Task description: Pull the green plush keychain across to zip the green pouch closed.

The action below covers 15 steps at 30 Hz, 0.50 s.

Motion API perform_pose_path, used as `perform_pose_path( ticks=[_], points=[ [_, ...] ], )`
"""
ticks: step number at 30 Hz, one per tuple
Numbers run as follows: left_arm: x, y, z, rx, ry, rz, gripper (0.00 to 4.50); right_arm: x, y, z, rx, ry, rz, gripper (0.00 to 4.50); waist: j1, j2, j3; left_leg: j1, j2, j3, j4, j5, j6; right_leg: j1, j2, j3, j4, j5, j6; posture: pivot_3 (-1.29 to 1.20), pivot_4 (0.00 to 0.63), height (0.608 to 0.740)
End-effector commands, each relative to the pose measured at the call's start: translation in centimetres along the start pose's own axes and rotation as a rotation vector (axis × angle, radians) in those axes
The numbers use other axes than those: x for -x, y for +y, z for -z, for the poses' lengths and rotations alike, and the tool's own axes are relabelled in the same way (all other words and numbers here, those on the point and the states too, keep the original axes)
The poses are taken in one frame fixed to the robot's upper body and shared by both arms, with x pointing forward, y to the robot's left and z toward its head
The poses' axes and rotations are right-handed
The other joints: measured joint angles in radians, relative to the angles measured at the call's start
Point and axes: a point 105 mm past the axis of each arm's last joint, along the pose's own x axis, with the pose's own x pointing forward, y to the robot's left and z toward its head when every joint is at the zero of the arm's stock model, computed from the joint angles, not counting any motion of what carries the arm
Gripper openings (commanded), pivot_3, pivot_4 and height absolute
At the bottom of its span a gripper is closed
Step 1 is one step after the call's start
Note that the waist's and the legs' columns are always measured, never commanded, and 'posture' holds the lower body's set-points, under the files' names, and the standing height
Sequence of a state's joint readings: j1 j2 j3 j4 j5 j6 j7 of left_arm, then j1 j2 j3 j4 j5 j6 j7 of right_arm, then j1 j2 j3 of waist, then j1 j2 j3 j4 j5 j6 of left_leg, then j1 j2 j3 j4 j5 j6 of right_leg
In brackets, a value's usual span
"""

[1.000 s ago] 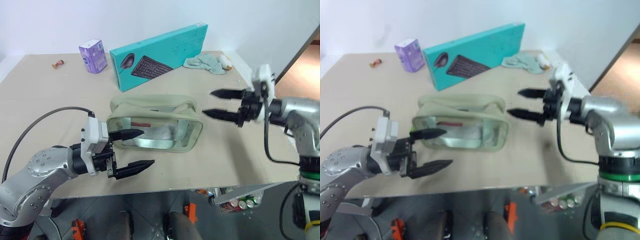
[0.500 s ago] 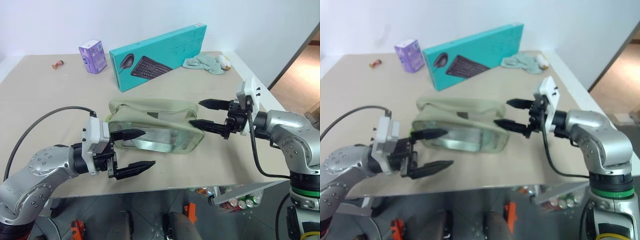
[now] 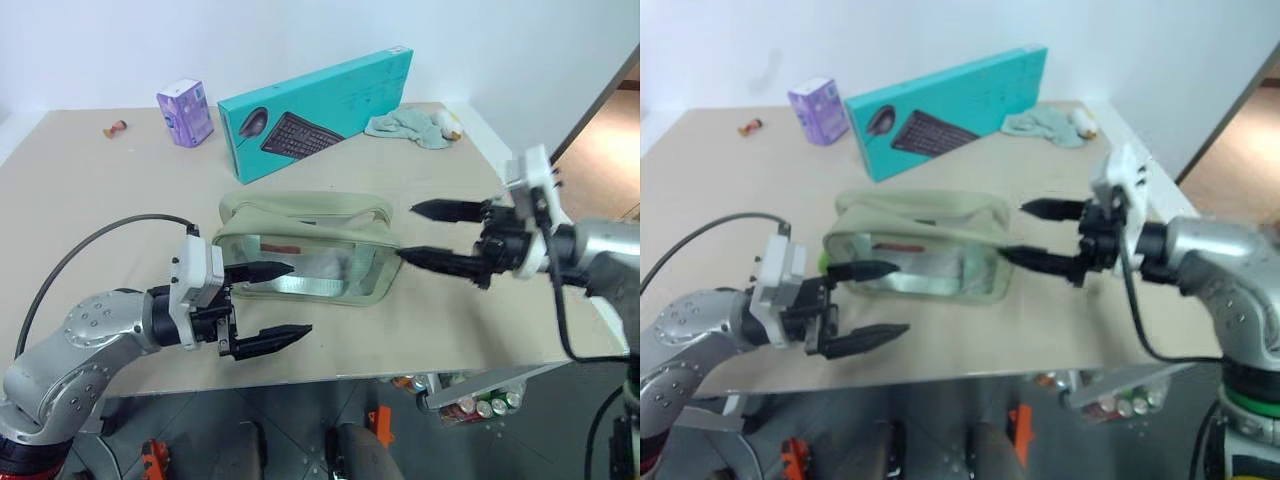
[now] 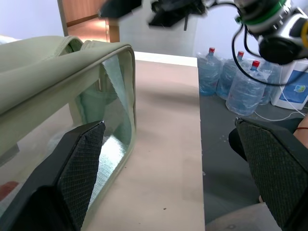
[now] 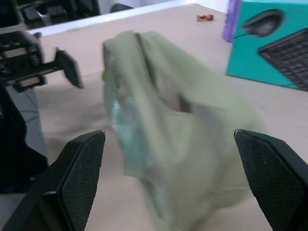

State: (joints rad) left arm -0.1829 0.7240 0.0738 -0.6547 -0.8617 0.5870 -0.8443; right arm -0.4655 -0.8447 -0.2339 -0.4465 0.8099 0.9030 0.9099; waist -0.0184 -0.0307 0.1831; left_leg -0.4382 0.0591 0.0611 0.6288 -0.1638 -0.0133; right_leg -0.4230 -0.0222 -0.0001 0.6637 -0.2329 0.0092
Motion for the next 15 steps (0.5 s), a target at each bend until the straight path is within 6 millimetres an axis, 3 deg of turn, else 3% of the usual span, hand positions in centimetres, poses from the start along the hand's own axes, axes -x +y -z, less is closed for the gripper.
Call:
perform_pose_path(
  ticks=[1,7,15],
  points=[
    [-0.3,-0.2,-0.8,-0.041,-0.024,0.020,4.50,-0.4,0.4,0.0,0.046,-0.030,0.036,4.45,0.000,0.000,0.000,0.000,0.000,0.000,0.000,0.000,0.000,0.000,0.000,0.000,0.000,0.000,0.000,0.00,0.150,0.740],
    [-0.2,-0.1,-1.0,-0.047,-0.027,0.010,4.50,-0.9,-0.4,1.4,0.054,-0.028,0.068,4.45,0.000,0.000,0.000,0.000,-0.001,0.001,0.002,0.000,0.000,0.000,-0.001,0.002,0.000,0.001,0.001,0.00,0.150,0.740],
    [-0.1,0.0,-1.0,-0.051,-0.021,-0.001,4.50,-1.4,-0.7,1.9,0.042,-0.032,0.055,1.87,0.000,0.000,0.000,0.000,0.000,0.002,0.001,0.000,0.000,0.000,0.000,0.002,0.000,0.001,0.001,0.00,0.150,0.740]
  ],
)
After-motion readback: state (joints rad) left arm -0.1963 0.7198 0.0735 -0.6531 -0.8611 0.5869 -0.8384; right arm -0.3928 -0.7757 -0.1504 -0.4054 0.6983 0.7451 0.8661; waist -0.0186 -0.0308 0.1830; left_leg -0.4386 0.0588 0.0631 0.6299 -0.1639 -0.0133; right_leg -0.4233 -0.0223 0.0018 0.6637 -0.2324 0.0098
